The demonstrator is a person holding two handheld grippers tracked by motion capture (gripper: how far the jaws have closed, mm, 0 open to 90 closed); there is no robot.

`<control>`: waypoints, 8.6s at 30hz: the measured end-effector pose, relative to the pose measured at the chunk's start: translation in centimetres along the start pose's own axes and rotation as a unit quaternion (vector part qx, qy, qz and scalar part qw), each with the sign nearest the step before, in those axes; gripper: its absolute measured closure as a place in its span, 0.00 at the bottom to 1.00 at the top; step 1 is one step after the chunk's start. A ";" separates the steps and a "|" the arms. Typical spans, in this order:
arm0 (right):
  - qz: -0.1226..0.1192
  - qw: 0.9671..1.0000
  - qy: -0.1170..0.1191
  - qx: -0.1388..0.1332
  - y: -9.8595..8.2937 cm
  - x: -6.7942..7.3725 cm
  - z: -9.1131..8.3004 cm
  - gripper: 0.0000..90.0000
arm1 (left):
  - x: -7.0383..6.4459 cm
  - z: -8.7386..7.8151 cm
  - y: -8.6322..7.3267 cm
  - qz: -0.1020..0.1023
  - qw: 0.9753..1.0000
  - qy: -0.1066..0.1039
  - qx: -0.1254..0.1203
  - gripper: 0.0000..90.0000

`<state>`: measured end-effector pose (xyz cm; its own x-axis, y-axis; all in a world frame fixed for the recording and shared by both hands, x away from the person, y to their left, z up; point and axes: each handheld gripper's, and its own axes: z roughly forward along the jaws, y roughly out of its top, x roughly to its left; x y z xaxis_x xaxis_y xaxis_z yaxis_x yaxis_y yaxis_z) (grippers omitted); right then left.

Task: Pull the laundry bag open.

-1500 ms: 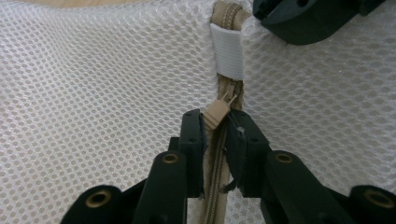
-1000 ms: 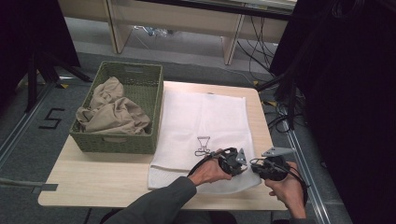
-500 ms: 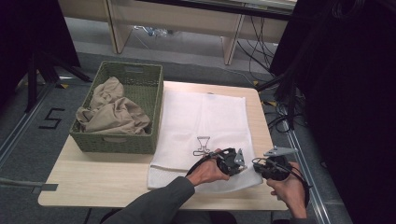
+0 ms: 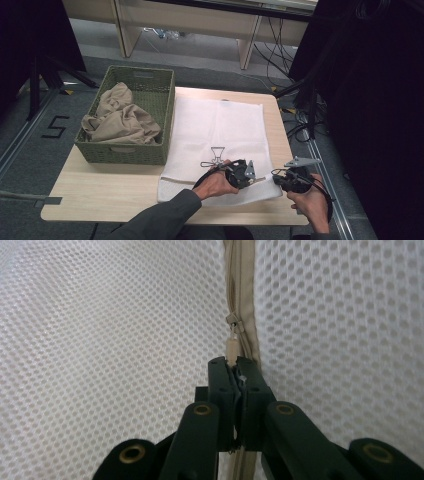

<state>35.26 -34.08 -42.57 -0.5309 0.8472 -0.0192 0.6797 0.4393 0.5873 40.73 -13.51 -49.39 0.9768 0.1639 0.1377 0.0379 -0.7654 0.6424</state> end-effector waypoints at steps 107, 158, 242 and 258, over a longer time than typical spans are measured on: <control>-0.012 0.999 0.006 0.042 -0.5 -0.3 1.7 0.99 | 0.8 -11.5 -12.9 -0.034 0.996 0.060 0.064 0.96; -0.030 0.998 0.009 0.053 -0.1 -0.1 2.2 0.99 | 1.6 -9.0 -9.9 -0.085 0.994 0.019 0.065 0.89; -0.185 0.974 0.129 0.024 4.4 7.7 7.3 0.86 | 2.0 -12.3 -12.7 -0.167 0.985 0.022 0.030 0.96; -0.273 0.947 0.164 0.035 6.9 11.3 10.8 0.80 | 2.1 -12.5 -12.7 -0.164 0.986 0.015 0.026 0.96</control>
<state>39.40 -18.24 -47.50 -0.9335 0.3557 -0.0452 0.2855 0.8136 0.5065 39.68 4.33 -47.85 0.9037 0.4255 -0.0475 0.3617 -0.6993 0.6166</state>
